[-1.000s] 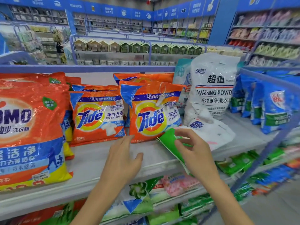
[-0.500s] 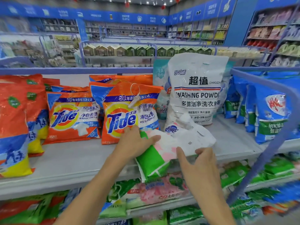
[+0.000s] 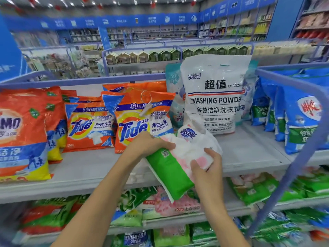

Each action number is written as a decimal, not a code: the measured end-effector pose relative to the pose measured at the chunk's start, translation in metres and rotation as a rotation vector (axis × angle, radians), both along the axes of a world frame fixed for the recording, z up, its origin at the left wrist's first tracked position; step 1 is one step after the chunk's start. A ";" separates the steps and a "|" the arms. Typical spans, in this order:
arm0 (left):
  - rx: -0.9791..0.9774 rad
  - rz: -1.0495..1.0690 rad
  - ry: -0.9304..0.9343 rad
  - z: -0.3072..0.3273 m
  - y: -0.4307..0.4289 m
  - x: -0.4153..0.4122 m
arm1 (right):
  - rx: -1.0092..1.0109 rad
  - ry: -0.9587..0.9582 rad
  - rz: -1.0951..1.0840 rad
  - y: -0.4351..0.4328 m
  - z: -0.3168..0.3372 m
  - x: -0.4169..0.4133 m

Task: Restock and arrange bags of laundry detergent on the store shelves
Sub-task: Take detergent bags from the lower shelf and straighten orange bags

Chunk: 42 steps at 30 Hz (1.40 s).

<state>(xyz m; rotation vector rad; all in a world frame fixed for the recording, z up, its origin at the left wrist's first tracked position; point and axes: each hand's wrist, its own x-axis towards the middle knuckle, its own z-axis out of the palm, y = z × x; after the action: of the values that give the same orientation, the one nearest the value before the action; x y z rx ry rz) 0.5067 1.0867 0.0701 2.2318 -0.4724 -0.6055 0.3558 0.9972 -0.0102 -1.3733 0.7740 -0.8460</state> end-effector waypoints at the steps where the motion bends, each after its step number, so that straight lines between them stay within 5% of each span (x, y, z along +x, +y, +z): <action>1: -0.037 0.004 0.020 0.007 0.006 -0.007 | -0.004 -0.045 -0.019 0.000 0.003 -0.002; 8: -0.544 -0.071 0.147 0.012 0.063 -0.076 | 0.031 -0.360 0.033 0.005 0.038 -0.014; 12: -0.724 -0.055 0.481 -0.015 0.079 -0.069 | -0.047 -0.393 0.111 0.024 0.048 -0.021; 16: -0.794 0.053 0.425 -0.033 0.090 -0.076 | -0.282 -0.145 0.135 0.034 0.045 -0.019; 20: -0.821 0.181 0.047 -0.039 0.093 -0.102 | -0.556 0.191 0.115 0.058 0.036 -0.018; 24: -0.842 0.044 -0.127 -0.043 0.090 -0.137 | -0.196 -0.103 0.459 0.094 0.040 -0.025; 32: -0.429 -0.345 -0.292 -0.069 0.090 -0.180 | 0.438 -0.340 0.114 0.071 0.016 -0.073; 37: -0.581 -0.195 -0.207 -0.074 0.090 -0.165 | 0.485 -0.392 0.063 0.056 0.002 -0.122; 42: -0.609 -0.332 0.341 -0.043 0.049 -0.152 | 0.534 -0.319 0.202 0.042 0.006 -0.179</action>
<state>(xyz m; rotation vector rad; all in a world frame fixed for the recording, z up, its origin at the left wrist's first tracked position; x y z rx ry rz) 0.3547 1.1355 0.0272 1.4518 -0.7403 -0.8599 0.1766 1.0388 -0.0041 -0.8006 0.5472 -0.6189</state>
